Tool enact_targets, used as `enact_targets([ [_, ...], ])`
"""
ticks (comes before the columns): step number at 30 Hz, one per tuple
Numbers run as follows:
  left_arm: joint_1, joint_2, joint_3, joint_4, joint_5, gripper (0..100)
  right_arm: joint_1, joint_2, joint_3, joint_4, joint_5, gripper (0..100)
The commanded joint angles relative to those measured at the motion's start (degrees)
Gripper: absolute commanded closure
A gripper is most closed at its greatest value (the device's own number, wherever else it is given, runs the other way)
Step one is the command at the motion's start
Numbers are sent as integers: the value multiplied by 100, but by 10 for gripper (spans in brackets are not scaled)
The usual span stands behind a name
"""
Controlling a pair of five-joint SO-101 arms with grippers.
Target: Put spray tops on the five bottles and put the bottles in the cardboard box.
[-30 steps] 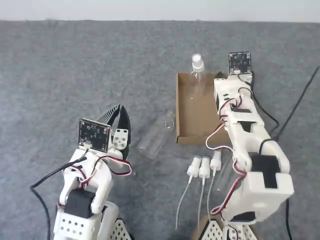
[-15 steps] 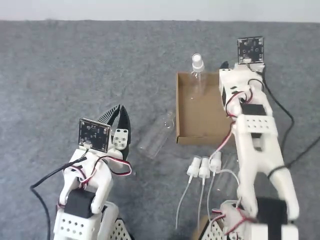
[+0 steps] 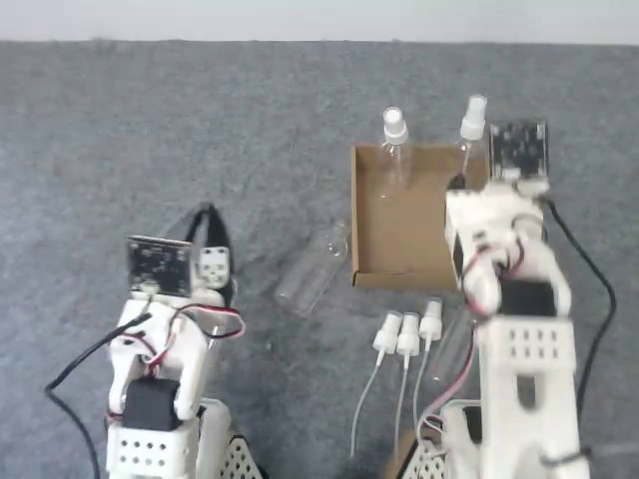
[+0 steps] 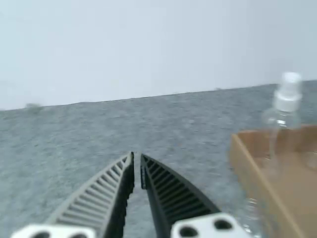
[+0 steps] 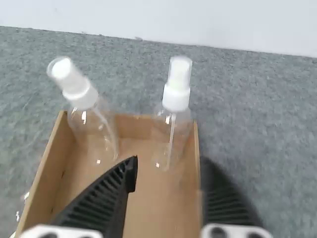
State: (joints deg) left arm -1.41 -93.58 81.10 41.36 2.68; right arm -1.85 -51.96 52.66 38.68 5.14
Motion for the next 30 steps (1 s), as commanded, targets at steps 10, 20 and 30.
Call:
enact_targets([
  [10, -765, -123, -13, 1099, -387, 987, -48, -1868, 1020, 1648, 941, 985],
  [20, -782, -70, -13, 1723, -1336, 926, -690, -2229, 1073, 2791, 1275, 985],
  [30, -1240, 818, -1042, 2233, -1662, 865, -1543, -2677, 1064, 3626, 1319, 985],
])
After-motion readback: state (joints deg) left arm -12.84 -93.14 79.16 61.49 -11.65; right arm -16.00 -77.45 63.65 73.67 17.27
